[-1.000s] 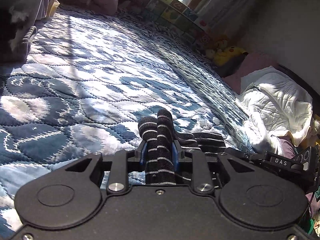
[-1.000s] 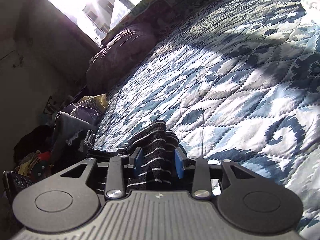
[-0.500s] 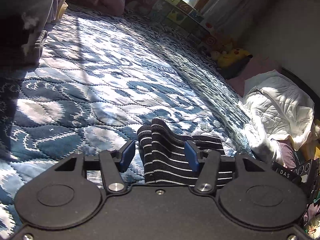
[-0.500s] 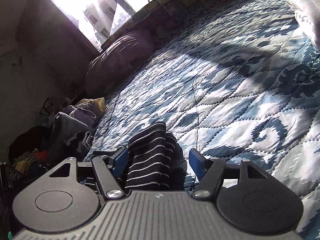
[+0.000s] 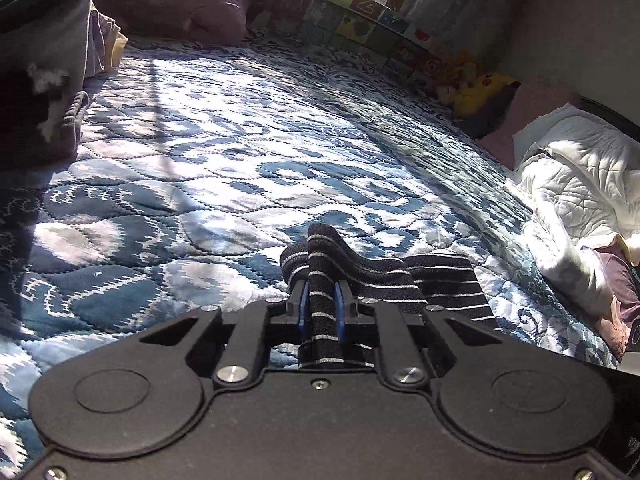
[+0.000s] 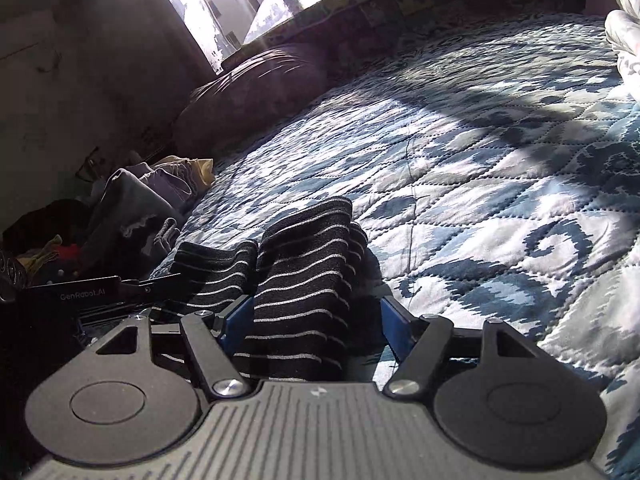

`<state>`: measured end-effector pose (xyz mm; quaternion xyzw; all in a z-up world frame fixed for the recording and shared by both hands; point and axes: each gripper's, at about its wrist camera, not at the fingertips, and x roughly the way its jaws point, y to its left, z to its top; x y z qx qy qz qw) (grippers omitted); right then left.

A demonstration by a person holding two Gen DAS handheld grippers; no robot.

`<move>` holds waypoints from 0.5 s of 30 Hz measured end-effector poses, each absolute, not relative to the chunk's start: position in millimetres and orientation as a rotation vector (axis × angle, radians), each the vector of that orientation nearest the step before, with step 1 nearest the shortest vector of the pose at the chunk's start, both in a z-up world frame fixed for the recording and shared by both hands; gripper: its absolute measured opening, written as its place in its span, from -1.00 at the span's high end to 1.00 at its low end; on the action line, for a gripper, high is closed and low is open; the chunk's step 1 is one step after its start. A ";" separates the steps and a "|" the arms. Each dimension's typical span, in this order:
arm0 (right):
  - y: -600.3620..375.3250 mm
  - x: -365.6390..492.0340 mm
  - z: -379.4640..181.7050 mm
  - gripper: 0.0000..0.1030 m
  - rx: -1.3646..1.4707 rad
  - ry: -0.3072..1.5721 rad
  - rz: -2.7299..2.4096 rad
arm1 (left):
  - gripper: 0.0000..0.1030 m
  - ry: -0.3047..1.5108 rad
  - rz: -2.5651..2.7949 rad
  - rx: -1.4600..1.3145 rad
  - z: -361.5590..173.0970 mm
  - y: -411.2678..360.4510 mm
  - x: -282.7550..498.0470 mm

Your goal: Fold clothes

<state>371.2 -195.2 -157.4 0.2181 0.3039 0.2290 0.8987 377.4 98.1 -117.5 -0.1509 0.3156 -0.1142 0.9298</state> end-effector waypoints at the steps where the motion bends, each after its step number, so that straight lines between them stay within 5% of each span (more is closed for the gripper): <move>1: -196.3 371.9 -158.2 -0.35 0.461 0.628 0.475 | 0.79 0.641 -0.223 -0.307 -116.5 100.1 375.9; 11: -192.0 370.7 -159.9 -0.36 0.435 0.612 0.464 | 0.96 0.615 -0.204 -0.369 -107.7 125.4 370.0; 15: -192.7 370.5 -159.9 -0.38 0.441 0.609 0.466 | 0.41 0.604 -0.216 -0.346 -107.9 113.7 373.6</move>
